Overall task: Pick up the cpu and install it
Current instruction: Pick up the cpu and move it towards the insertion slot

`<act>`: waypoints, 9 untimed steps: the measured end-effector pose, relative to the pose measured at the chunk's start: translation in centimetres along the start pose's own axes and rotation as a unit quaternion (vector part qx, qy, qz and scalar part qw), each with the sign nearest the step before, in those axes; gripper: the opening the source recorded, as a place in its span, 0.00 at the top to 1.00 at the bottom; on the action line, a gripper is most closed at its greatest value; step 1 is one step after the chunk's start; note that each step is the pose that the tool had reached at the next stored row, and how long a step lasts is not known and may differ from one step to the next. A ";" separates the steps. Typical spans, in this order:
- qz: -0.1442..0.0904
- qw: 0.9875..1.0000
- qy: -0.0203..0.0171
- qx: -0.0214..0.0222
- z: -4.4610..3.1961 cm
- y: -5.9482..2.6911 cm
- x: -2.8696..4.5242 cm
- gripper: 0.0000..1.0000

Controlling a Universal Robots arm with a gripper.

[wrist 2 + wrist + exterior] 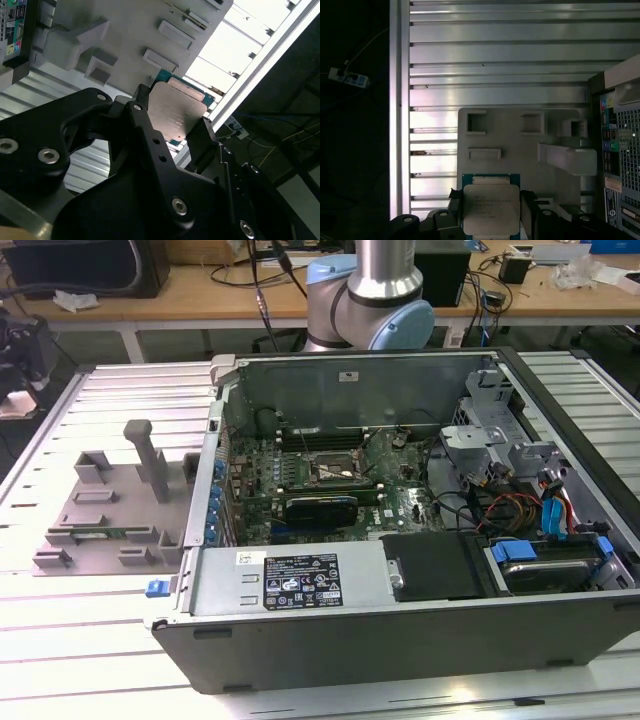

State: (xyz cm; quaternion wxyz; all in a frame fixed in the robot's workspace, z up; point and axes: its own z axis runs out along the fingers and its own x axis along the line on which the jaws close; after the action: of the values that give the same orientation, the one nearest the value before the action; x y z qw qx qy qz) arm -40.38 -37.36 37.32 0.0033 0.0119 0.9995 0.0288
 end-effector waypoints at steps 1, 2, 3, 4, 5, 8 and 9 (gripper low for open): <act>0.000 1.000 0.000 0.000 -0.16 0.01 0.00 0.45; 0.000 1.000 0.000 0.000 -0.34 0.02 -0.01 0.45; 0.000 1.000 0.000 0.000 -0.47 0.02 -0.01 0.45; 0.000 1.000 0.000 -0.001 -0.92 0.05 -0.01 0.45; 0.000 1.000 0.000 -0.001 -1.40 0.08 -0.01 0.45; 0.000 1.000 -0.001 -0.002 -2.61 0.15 -0.02 0.45; 0.000 1.000 -0.001 -0.002 -2.89 0.17 -0.02 0.45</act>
State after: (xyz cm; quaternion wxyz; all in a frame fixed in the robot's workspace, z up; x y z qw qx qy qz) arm -40.38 -37.36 40.21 0.0043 0.0119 0.9994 0.0307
